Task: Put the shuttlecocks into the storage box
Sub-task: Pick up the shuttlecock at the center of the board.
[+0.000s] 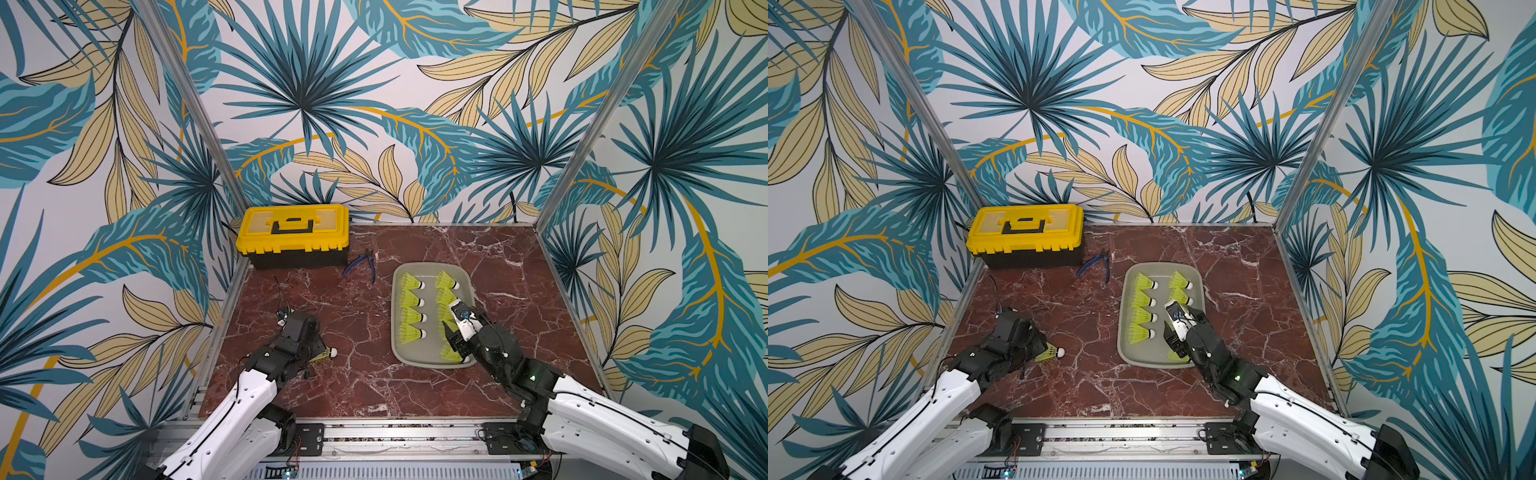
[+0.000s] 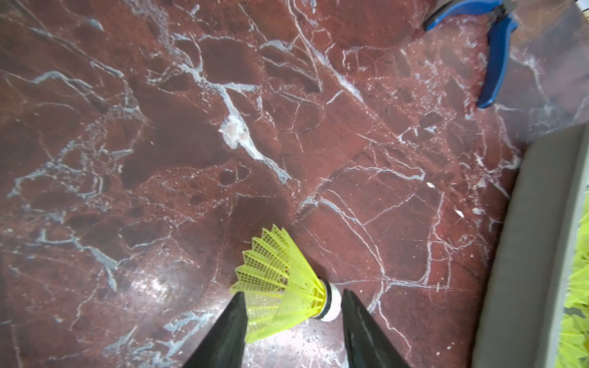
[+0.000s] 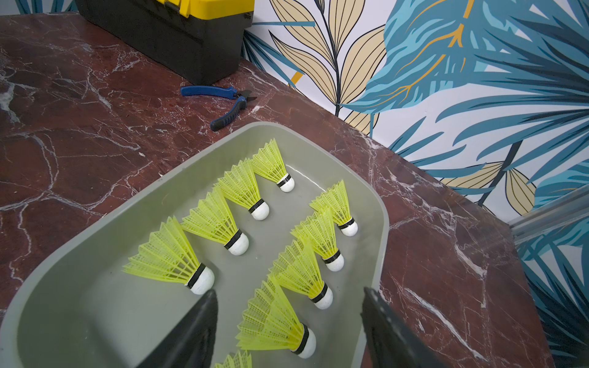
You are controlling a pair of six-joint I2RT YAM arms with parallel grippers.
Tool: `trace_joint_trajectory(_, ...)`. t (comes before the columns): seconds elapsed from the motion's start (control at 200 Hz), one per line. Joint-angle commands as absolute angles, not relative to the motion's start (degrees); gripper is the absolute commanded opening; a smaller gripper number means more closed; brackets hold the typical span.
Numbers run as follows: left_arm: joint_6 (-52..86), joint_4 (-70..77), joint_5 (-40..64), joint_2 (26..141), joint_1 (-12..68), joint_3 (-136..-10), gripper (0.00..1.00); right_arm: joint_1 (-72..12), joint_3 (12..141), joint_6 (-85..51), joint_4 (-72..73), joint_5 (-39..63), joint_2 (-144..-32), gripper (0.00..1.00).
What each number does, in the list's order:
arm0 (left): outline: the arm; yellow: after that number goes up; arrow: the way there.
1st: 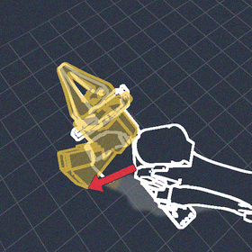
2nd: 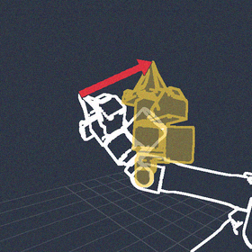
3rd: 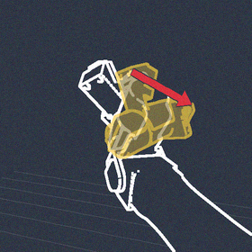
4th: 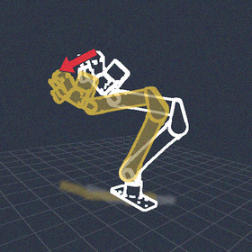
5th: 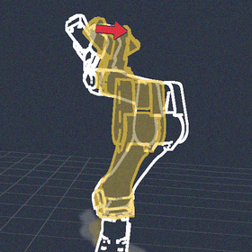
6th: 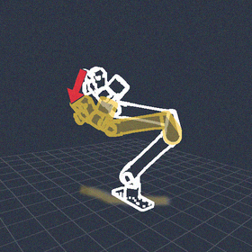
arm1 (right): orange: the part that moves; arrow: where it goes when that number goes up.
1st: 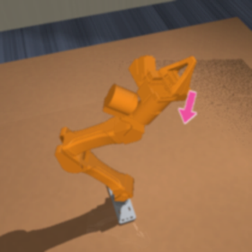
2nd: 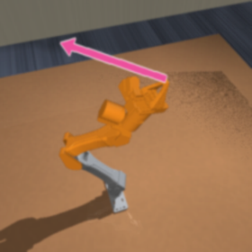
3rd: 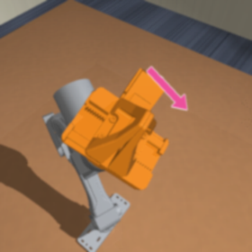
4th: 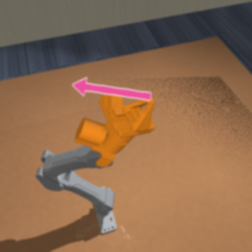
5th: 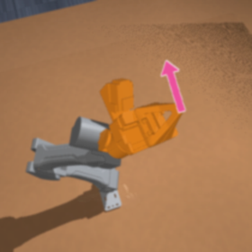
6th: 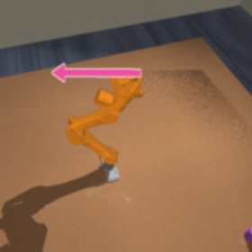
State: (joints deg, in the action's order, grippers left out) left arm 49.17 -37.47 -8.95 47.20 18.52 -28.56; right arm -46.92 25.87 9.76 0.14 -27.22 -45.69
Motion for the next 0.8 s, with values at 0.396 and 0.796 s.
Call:
trace_joint_trajectory(0.396,45.3,-32.8,-4.9,50.4,15.8,-25.8,0.25,-46.9,25.5,8.2,1.0,-27.4,-45.9,0.72)
trace_joint_trajectory(0.796,47.9,-31.8,2.5,47.6,15.8,-26.5,0.00,-47.0,25.6,8.1,0.4,-26.8,-45.8,0.72)
